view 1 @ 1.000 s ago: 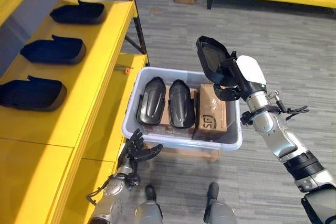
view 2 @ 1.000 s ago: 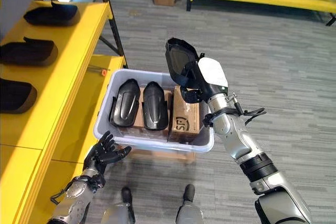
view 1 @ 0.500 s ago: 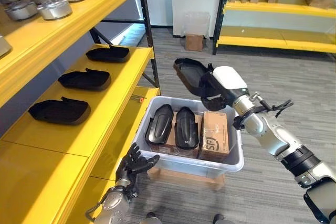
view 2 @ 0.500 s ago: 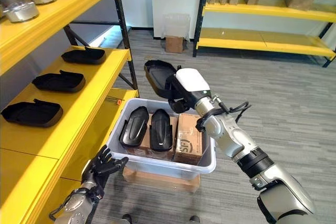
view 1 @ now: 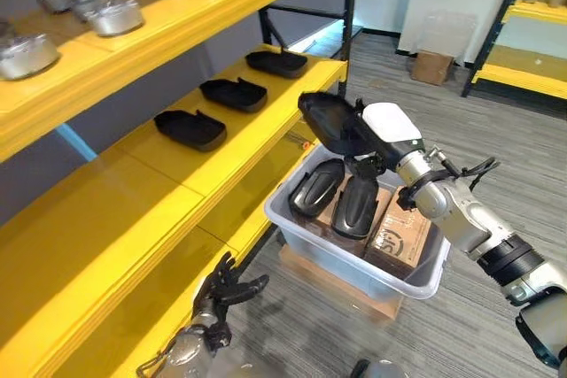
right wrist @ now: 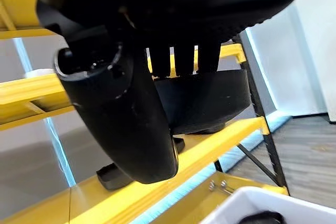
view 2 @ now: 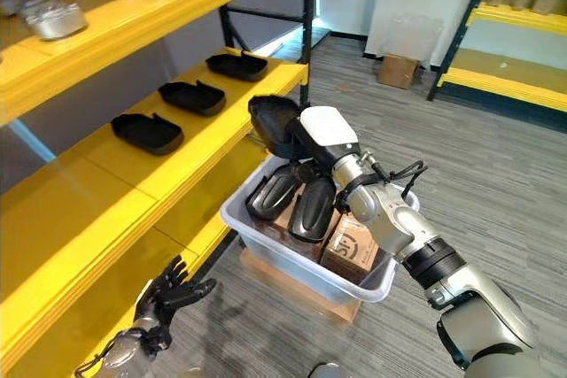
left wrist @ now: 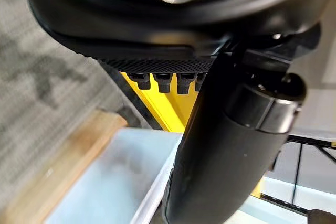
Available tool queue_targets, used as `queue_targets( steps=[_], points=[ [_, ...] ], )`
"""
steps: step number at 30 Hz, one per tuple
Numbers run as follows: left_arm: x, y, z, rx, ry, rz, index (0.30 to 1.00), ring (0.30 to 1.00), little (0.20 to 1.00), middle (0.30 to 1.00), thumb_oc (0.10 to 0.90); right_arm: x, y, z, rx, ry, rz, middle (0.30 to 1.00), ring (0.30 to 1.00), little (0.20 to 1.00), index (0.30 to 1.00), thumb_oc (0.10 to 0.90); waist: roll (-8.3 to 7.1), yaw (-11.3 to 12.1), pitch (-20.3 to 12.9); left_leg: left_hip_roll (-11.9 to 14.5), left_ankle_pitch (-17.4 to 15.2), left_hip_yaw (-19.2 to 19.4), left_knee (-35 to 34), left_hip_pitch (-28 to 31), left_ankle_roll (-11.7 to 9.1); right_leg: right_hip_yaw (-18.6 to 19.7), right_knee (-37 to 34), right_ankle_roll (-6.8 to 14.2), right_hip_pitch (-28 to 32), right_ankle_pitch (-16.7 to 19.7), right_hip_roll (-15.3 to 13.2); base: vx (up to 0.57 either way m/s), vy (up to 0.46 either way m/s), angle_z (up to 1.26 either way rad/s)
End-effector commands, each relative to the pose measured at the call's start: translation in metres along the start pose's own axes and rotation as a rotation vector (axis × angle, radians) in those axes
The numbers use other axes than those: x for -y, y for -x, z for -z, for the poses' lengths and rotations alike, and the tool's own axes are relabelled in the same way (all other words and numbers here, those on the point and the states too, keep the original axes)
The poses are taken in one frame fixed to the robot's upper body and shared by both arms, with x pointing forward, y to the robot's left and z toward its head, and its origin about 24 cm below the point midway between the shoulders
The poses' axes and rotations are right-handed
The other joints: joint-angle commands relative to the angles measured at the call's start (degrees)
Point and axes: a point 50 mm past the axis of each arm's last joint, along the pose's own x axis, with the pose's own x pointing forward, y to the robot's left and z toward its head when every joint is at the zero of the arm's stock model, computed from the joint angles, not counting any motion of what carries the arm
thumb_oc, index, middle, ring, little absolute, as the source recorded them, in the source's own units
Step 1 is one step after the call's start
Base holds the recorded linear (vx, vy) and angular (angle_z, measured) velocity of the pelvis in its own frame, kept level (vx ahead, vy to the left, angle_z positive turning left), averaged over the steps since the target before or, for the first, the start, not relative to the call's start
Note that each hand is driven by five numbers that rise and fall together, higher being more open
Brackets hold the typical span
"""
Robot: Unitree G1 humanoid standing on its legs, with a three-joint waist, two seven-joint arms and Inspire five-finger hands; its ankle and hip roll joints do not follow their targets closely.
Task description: Move parts from the plastic box to the shelf.
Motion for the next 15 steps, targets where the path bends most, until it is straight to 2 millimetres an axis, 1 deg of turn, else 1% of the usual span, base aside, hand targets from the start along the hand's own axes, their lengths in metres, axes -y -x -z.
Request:
queue_targets(
  steps=[1, 2, 4, 5, 8, 10, 11, 13, 15],
  points=[
    [0.008, -0.009, -0.05, 0.218, -0.044, 0.072, 1.0, 1.0, 1.0, 1.0, 0.9, 0.084, -0.024, -0.037, 0.173, -0.02, 0.39, 0.3, 0.3, 0.3, 0.3, 0.4, -0.95, 1.1, -3.9, 1.4, -2.7, -1.1, 3.8, 0.3, 1.8, 3.8, -1.1, 4.1, 0.0, 2.0, -2.7, 0.02, 0.209, 0.29],
    [0.006, -0.009, -0.053, 0.221, -0.063, 0.078, 1.0, 1.0, 1.0, 1.0, 0.9, 0.085, -0.019, -0.032, 0.158, -0.024, 0.397, 0.3, 0.3, 0.3, 0.3, 0.4, -1.58, 1.3, -3.9, 0.5, -3.4, -1.4, 4.0, -0.2, 2.3, 3.5, -1.5, 5.0, 0.2, 3.3, -4.0, 0.01, 0.176, 0.21],
    [0.004, -0.009, -0.054, 0.226, -0.084, 0.079, 1.0, 1.0, 1.0, 1.0, 0.9, 0.086, -0.015, -0.027, 0.142, -0.029, 0.412, 0.3, 0.3, 0.3, 0.3, 0.4, -2.02, 1.7, -3.6, -0.4, -4.4, -1.5, 4.3, -0.8, 2.5, 3.1, -1.9, 6.1, 0.2, 5.0, -5.5, -0.01, 0.148, 0.27],
    [0.001, -0.009, -0.055, 0.228, -0.099, 0.072, 1.0, 1.0, 1.0, 1.0, 0.9, 0.086, -0.013, -0.024, 0.131, -0.031, 0.42, 0.3, 0.3, 0.3, 0.3, 0.4, -2.51, 1.9, -3.5, -1.2, -4.9, -1.9, 4.5, -1.1, 3.0, 3.1, -2.3, 6.6, 0.2, 6.0, -6.2, -0.01, 0.156, 0.28],
    [-0.004, -0.008, -0.058, 0.238, -0.11, 0.05, 1.0, 1.0, 1.0, 1.0, 0.9, 0.085, -0.008, -0.021, 0.114, -0.016, 0.43, 0.3, 0.3, 0.3, 0.3, 0.4, -3.22, 2.7, -3.1, -2.4, -5.9, -2.1, 5.4, -1.8, 3.7, 2.8, -2.9, 7.5, 0.5, 7.8, -7.7, 0.01, 0.143, 0.21],
    [-0.008, -0.007, -0.06, 0.249, -0.118, 0.032, 1.0, 1.0, 1.0, 1.0, 0.9, 0.084, -0.005, -0.023, 0.121, -0.008, 0.431, 0.3, 0.3, 0.3, 0.3, 0.4, -4.02, 3.4, -2.9, -3.6, -7.0, -2.5, 5.9, -2.4, 4.4, 2.5, -3.6, 8.3, 0.9, 9.0, -8.7, 0.03, 0.141, 0.16],
    [-0.009, -0.007, -0.061, 0.253, -0.117, 0.027, 1.0, 1.0, 1.0, 1.0, 0.9, 0.085, -0.004, -0.024, 0.129, -0.002, 0.432, 0.3, 0.3, 0.3, 0.3, 0.4, -4.36, 3.5, -2.8, -3.7, -7.2, -2.6, 6.5, -2.9, 4.4, 2.3, -4.0, 8.6, 1.1, 9.6, -9.0, 0.02, 0.084, 0.12],
    [-0.009, -0.007, -0.062, 0.255, -0.112, 0.023, 1.0, 1.0, 1.0, 1.0, 0.9, 0.086, -0.003, -0.025, 0.132, 0.0, 0.438, 0.3, 0.3, 0.3, 0.3, 0.4, -4.56, 3.6, -2.8, -3.8, -7.4, -2.7, 6.9, -3.3, 4.5, 1.9, -4.4, 8.8, 1.3, 10.0, -9.3, 0.02, 0.051, 0.1],
    [-0.01, -0.007, -0.063, 0.261, -0.111, 0.019, 1.0, 1.0, 1.0, 1.0, 0.9, 0.089, 0.001, -0.028, 0.146, 0.002, 0.451, 0.3, 0.3, 0.3, 0.3, 0.4, -5.14, 3.9, -2.7, -4.5, -8.0, -3.4, 7.3, -4.0, 4.9, 1.2, -6.2, 9.5, 2.0, 11.3, -9.6, 0.05, 0.109, 0.15]
  ],
)
